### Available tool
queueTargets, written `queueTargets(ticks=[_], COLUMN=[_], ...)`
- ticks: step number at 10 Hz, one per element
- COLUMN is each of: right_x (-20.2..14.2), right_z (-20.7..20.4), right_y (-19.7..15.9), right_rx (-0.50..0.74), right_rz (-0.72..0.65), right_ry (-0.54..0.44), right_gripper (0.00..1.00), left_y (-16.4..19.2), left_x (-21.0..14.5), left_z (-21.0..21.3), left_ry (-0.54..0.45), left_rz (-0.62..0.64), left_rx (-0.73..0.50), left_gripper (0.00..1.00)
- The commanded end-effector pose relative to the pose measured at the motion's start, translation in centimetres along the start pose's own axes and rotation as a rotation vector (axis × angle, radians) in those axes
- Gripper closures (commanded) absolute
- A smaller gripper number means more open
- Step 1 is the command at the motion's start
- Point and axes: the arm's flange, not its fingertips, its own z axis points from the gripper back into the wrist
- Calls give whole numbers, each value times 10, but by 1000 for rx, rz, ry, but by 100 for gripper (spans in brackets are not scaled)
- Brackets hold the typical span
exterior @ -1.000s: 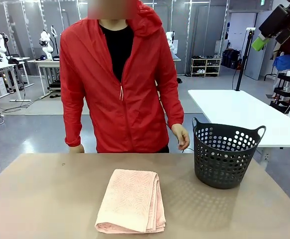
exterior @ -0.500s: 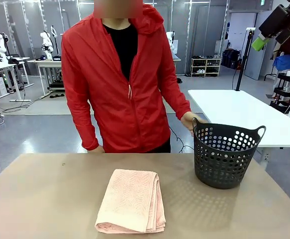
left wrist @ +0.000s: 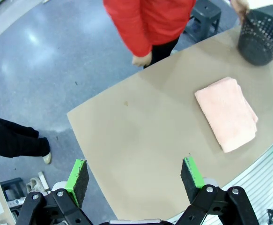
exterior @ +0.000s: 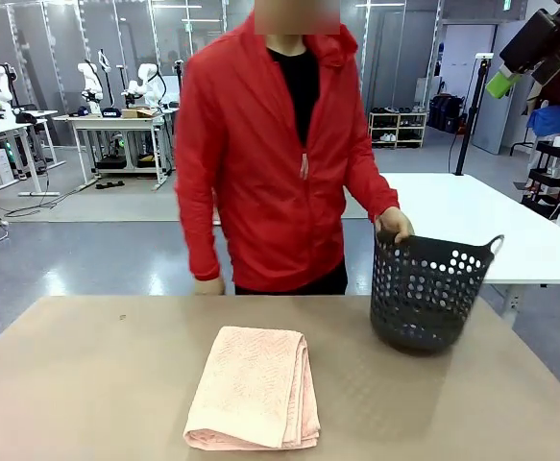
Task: Fold the towel.
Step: Pick up the 100 cm Hotel Towel and place it on the left side of the table.
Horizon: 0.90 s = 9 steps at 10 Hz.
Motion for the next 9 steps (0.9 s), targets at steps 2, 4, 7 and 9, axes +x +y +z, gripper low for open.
queueTargets(ticks=[2, 4, 7, 9], right_x=[1, 1, 1, 1], right_z=[0, 0, 0, 0], right_y=[-2, -2, -2, -2], right_rx=[-3, -3, -3, -3], right_rz=[-3, -3, -3, -3], right_ry=[-1, -1, -1, -1], right_gripper=[0, 0, 0, 0], left_y=[8, 5, -15, -38], left_x=[-5, -22, -48, -71], left_z=[-38, -106, -230, -294], left_ry=[-2, 20, 73, 98], left_rz=[102, 156, 240, 307], left_rx=[-107, -204, -320, -402], left_gripper=[0, 0, 0, 0])
